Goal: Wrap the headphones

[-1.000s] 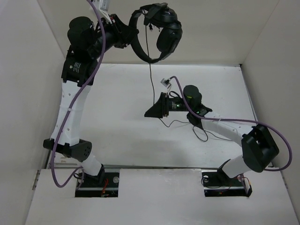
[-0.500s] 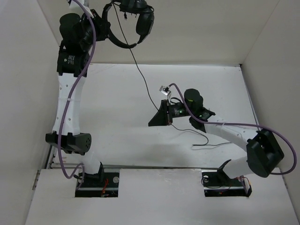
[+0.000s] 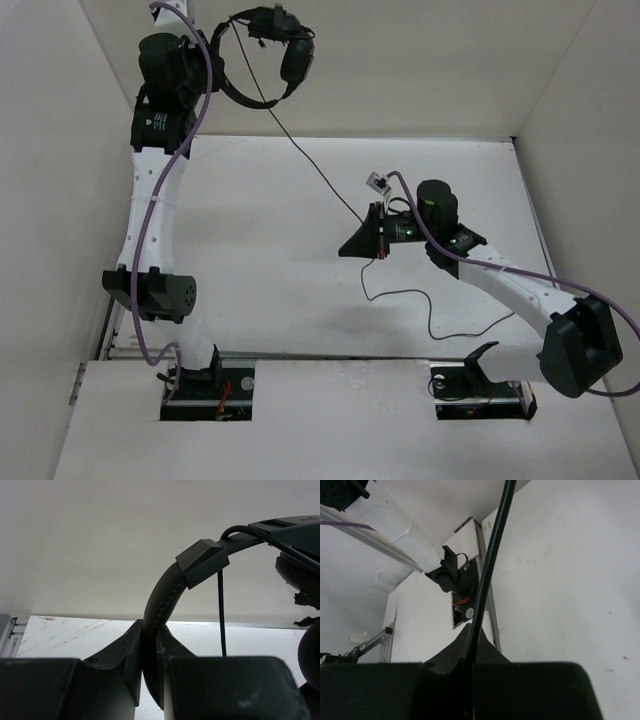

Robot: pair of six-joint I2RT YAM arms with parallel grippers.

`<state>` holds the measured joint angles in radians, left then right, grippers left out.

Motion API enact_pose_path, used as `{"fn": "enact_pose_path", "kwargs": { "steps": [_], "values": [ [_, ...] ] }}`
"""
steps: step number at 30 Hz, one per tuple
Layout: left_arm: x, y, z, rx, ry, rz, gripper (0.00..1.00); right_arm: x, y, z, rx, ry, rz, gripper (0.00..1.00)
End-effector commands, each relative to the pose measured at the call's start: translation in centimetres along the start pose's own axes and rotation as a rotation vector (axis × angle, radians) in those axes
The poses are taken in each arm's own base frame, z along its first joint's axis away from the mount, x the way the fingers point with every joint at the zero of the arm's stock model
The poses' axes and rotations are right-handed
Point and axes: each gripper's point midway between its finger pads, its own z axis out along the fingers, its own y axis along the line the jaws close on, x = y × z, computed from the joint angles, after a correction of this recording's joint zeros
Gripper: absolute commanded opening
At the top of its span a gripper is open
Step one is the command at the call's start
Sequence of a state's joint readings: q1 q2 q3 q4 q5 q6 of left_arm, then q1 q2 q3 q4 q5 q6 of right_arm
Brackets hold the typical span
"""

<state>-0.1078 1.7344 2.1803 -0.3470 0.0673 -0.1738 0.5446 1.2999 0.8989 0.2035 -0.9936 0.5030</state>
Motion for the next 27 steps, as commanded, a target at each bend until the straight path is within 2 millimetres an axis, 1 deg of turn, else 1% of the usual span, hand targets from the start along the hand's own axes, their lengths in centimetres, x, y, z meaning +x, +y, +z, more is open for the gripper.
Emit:
{"fn": "enact_pose_path", "kwargs": {
  "steps": [1, 3, 6, 9, 13, 15, 19, 24, 27],
  "values": [
    [-6.2, -1.7, -3.3, 0.034, -0.185, -0.005, 0.00, -1.9, 0.3, -1.0, 0.046, -0.035, -0.119, 0.00],
    [-6.4, -2.7, -3.9, 0.057, -0.189, -0.008, 0.00, -1.8, -0.6, -1.4, 0.082, -0.041, -0.124, 0.00],
    [-6.6, -4.0, -4.8, 0.087, -0.191, -0.004, 0.00, -1.7, -1.2, -1.8, 0.116, -0.054, -0.132, 0.00],
    [-6.7, -4.8, -5.7, 0.105, -0.191, -0.013, 0.00, -2.1, -2.0, -2.2, 0.157, -0.075, -0.139, 0.00],
    [-6.8, -5.5, -6.8, 0.127, -0.192, -0.005, 0.00, -2.3, -4.1, -3.1, 0.242, -0.102, -0.144, 0.00],
    [-6.5, -4.8, -6.8, 0.107, -0.186, 0.001, 0.00, -2.3, -4.0, -3.4, 0.238, -0.106, -0.143, 0.00],
    [-5.3, -1.9, -5.8, 0.024, -0.170, 0.009, 0.00, -2.3, -2.6, -3.6, 0.214, -0.101, -0.153, 0.00],
    [-3.6, 0.0, -4.7, -0.036, -0.142, 0.044, 0.00, -3.2, -1.6, -3.9, 0.211, -0.107, -0.198, 0.00],
    [-2.7, 0.5, -4.1, -0.071, -0.139, 0.065, 0.00, -3.0, -1.2, -3.8, 0.214, -0.071, -0.258, 0.00]
  ]
}}
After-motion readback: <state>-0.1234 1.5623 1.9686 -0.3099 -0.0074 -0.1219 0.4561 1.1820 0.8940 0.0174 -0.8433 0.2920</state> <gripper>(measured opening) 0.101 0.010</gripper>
